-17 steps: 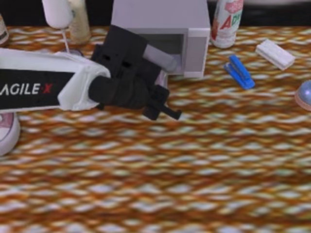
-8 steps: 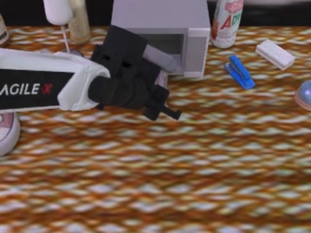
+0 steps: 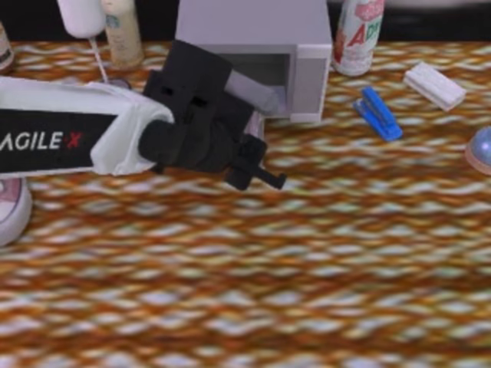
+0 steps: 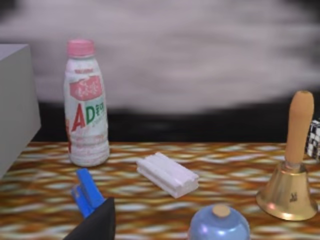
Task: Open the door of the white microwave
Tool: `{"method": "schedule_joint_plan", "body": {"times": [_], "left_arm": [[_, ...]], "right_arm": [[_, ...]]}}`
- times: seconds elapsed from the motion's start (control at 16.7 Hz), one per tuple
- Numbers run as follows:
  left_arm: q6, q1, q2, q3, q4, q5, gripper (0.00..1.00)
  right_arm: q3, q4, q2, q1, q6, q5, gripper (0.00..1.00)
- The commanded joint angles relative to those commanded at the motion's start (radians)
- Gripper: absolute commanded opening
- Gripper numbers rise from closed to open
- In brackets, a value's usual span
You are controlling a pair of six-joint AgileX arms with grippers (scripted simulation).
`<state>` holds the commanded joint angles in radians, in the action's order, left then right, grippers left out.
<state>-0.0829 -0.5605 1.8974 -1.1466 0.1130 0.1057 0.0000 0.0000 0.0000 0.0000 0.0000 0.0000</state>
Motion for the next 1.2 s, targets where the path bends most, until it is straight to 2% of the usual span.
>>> {"method": "schedule_joint_plan", "body": {"times": [0.48, 1.2], "left_arm": [[-0.057, 0.023, -0.019, 0.025, 0.002, 0.048, 0.0], [-0.057, 0.023, -0.019, 0.025, 0.002, 0.048, 0.0]], "right_arm": [[0.0, 0.0, 0.0, 0.0, 0.0, 0.0, 1.0], [0.0, 0.0, 0.0, 0.0, 0.0, 0.0, 1.0]]}}
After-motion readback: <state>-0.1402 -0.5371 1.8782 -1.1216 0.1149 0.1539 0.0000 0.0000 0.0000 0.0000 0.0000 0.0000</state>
